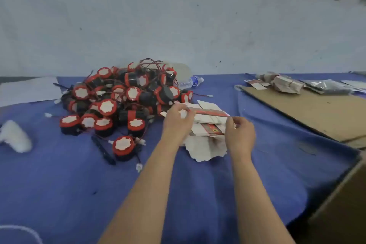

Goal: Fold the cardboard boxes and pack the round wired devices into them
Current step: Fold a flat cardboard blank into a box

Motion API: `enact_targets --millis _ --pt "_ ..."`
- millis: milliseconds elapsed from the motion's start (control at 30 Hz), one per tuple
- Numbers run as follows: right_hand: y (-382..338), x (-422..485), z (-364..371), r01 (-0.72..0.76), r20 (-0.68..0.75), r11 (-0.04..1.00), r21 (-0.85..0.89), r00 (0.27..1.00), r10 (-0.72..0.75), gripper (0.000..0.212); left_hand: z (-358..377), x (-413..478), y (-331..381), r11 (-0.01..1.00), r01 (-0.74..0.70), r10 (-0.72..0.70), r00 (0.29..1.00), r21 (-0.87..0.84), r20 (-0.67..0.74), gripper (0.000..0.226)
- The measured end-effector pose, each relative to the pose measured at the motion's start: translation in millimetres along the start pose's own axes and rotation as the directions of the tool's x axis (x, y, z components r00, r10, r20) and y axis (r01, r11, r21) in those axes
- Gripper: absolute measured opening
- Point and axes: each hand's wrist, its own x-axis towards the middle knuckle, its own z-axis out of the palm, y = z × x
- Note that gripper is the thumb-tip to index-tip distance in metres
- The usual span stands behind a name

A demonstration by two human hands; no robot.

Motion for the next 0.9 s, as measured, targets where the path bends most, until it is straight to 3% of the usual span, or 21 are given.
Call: enact_targets --millis 100,167,267,333,400,467,567,700,833,900 --pt "3 24 6 -0.021 0.053 0.980 -0.198 0.998 0.032 0.043 36 16 -7 0.928 -0.104 0.099 0.995 0.358 0.031 0.026" --pt "3 35 11 -0.052 0.119 0.954 -0.296 0.989 0.091 0.050 44 25 -8 0.854 -0.007 -0.004 1.000 0.520 0.020 0.039" --pt "5 41 20 -0.017 0.181 0.918 -0.395 0.979 0.096 0.044 44 39 -12 0.753 0.028 -0.074 0.996 0.657 0.043 0.038" --pt "5 41 25 0.016 0.166 0.921 -0.390 0.985 0.053 0.044 42 46 -13 0.756 0.057 -0.127 0.990 0.652 0.061 0.034" --pt "4 38 26 0.074 0.110 0.920 -0.384 0.993 -0.034 0.044 38 50 -11 0.811 0.110 -0.197 0.976 0.575 0.092 0.032" --pt "-1 37 23 0.131 0.035 0.921 -0.367 0.991 -0.127 0.043 31 53 -8 0.924 0.184 -0.242 0.960 0.334 0.142 0.028" --pt "-11 34 15 0.205 -0.021 0.950 -0.234 0.976 -0.216 0.043 23 54 2 0.958 0.287 -0.284 0.942 0.011 0.177 0.028" --pt "-29 23 10 0.230 0.023 0.962 0.148 0.971 -0.236 0.052 10 49 16 0.898 0.289 -0.242 0.954 -0.331 0.177 0.020" --pt "-44 6 13 0.282 0.012 0.914 0.293 0.954 -0.299 0.044 -16 37 29 0.784 0.276 -0.118 0.946 -0.556 0.303 0.019" --pt "-55 -9 23 0.346 0.059 0.878 0.330 0.921 -0.385 0.035 -38 31 29 0.726 0.250 -0.064 0.952 -0.640 0.300 0.022"
